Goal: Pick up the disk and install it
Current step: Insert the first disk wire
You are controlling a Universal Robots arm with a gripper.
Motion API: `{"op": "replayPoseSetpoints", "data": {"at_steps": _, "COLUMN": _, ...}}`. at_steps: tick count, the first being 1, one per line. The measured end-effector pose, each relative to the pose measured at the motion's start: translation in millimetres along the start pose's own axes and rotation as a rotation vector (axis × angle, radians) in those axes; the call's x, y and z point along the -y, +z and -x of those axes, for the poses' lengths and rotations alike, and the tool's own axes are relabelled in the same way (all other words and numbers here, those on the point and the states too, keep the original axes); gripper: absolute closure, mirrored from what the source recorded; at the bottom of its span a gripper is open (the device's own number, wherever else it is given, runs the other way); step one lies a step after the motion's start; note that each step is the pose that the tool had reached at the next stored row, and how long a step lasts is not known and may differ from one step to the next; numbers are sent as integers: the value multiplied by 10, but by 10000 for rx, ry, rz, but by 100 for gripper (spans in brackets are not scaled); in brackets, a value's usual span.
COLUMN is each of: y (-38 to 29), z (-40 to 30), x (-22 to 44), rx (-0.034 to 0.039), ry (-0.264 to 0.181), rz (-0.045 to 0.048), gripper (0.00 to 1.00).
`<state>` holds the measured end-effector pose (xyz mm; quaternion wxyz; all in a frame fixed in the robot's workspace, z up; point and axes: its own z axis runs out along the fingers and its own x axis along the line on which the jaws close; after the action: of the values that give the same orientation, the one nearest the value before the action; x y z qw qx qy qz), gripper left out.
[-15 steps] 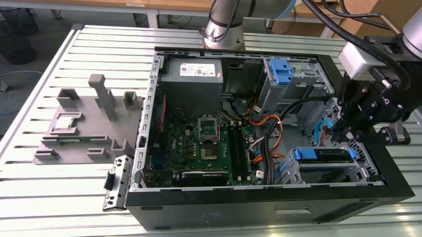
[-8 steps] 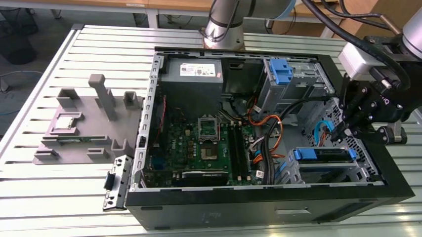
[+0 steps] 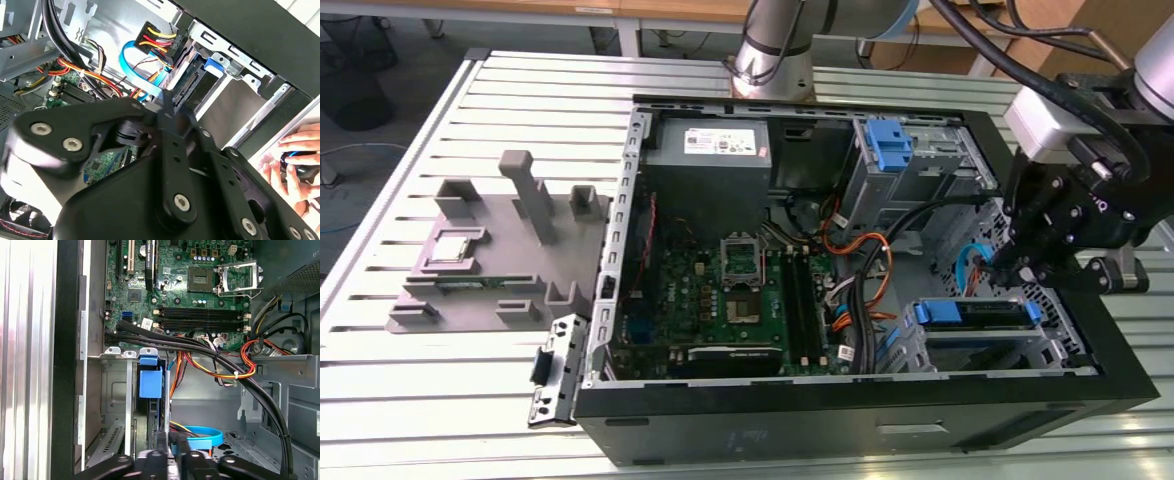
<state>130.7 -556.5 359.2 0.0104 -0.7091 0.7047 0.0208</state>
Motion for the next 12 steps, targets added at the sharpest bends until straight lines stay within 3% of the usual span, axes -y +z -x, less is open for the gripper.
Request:
{"op": "replayPoseSetpoints", "data": {"at_steps": 1, "y": 0, "z": 0, "x": 0, "rx": 0, "ry": 0, "rz": 0, "gripper": 77}}
{"op": "replayPoseSetpoints", "data": {"at_steps": 2, "y": 1, "z": 0, "x": 0, "rx": 1, "ry": 0, "rz": 0, "gripper": 70}}
{"op": "replayPoseSetpoints", "data": {"at_steps": 4, "y": 1, "z": 0, "x": 0, "rx": 12, "ry": -1, "rz": 0, "gripper": 70}}
{"op": "replayPoseSetpoints", "data": {"at_steps": 5, "y": 3, "z": -1, "x": 0, "rx": 84, "ry": -1, "rz": -1, "gripper": 70}}
{"op": "replayPoseSetpoints", "data": {"at_steps": 7, "y": 1, "z": -6, "x": 0, "rx": 425, "ry": -6, "rz": -3, "gripper": 70}}
{"op": "replayPoseSetpoints", "data": {"at_steps": 8, "y": 2, "z": -11, "x": 0, "rx": 509, "ry": -7, "rz": -4, "gripper": 70}}
{"op": "replayPoseSetpoints", "data": {"at_steps": 12, "y": 9, "z": -22, "x": 3, "rx": 522, "ry": 6, "rz": -4, "gripper": 70}}
